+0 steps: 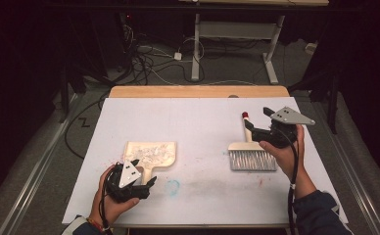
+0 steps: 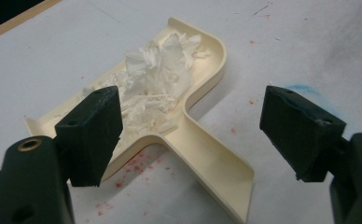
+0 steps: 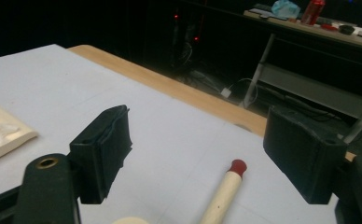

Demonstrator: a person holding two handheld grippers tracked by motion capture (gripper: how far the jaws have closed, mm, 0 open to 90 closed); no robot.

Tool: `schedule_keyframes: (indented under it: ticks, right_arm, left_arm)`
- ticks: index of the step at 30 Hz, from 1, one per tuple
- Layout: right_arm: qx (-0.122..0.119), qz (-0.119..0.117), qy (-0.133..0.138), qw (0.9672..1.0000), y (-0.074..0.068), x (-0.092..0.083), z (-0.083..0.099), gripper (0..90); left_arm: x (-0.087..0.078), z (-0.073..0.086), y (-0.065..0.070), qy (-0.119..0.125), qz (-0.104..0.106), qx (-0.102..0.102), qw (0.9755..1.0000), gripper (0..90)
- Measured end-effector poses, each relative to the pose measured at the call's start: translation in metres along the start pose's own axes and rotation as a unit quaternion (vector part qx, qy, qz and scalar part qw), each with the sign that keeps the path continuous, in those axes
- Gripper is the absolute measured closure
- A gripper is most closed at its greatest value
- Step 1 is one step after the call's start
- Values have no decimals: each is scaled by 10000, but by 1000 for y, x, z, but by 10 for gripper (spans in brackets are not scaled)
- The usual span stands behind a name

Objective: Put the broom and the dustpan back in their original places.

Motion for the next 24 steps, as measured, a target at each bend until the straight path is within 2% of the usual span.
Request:
schedule_keyframes:
  ticks: [7,13,15,24]
  right_arm:
    - [-126,-73,106,9998,-4,-13,0,217]
    - [-138,-312,147,9993,-7,-23,2,203]
    - [-200,-241,186,9993,-9,-26,2,194]
    - [-442,-196,249,9985,-15,-41,4,193]
  left_arm:
    - [-1,0,0,24,-33,1,10000,198]
    - [0,1,0,-15,-33,-82,10000,177]
    - [1,1,0,-26,-74,-66,9999,177]
    - [3,1,1,-70,-96,-71,9999,167]
Point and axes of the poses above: each handheld gripper's, and its own axes: x roughly forward along the jaws, z roughly out of its underside, y roughly to its right, the point moved 2 cm from there along x, roughly forward along the jaws, and after that the axes turned 10 degrees about -y, right-handed, at the moved point
